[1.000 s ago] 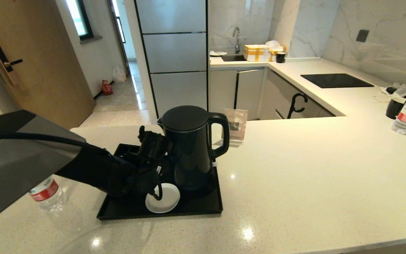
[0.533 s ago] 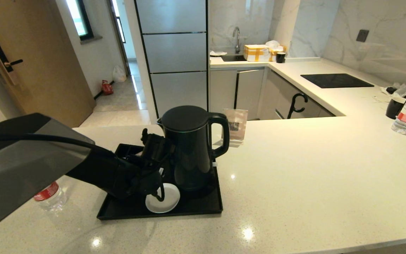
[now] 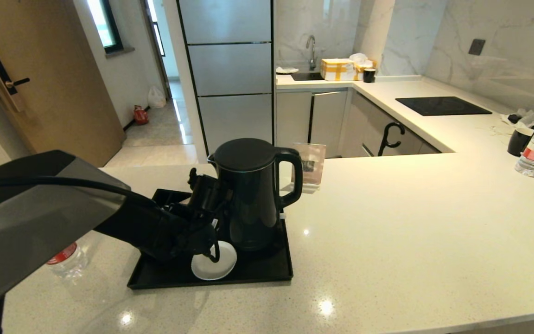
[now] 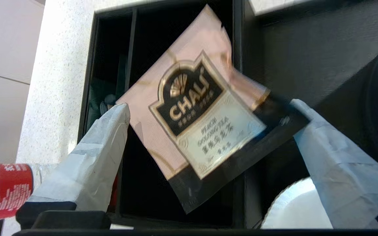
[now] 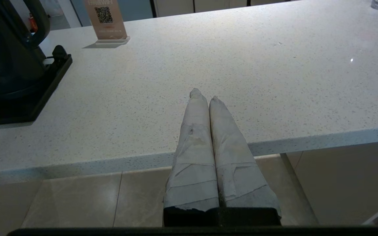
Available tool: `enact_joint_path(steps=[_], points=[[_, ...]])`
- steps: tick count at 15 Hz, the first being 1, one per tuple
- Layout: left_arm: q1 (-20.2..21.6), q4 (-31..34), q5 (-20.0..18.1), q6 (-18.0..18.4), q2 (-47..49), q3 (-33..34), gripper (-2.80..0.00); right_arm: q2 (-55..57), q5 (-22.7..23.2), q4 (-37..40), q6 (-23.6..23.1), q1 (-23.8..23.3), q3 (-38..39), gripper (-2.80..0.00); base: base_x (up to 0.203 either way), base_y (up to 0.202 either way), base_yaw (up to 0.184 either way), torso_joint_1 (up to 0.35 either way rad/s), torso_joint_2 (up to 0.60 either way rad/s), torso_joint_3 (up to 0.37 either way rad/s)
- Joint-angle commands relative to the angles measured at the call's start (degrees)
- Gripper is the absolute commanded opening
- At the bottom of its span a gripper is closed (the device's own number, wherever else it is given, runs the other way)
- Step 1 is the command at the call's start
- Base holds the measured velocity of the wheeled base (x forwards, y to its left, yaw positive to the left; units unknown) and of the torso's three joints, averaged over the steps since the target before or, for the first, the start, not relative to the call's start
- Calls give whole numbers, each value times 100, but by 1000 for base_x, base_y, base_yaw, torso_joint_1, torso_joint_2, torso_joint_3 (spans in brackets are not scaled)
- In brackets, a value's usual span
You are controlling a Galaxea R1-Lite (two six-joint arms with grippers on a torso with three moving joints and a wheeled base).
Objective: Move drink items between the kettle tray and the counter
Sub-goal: Pick up the kettle
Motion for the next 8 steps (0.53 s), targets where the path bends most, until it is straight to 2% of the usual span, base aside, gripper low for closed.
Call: enact_joint_path(steps=[1,7,8], points=[[-34,-50,28,-1,-37,-22,0,0,0,-2,1,0,0,-280,0,0,0,0,0,0],[-78,-50,19,-15,-34,-4,0,0,0,-2,1,0,0,-280,0,0,0,0,0,0],[-78,-50,19,-15,-34,-4,-280,0,0,-2,1,0,0,-280,0,0,0,0,0,0]])
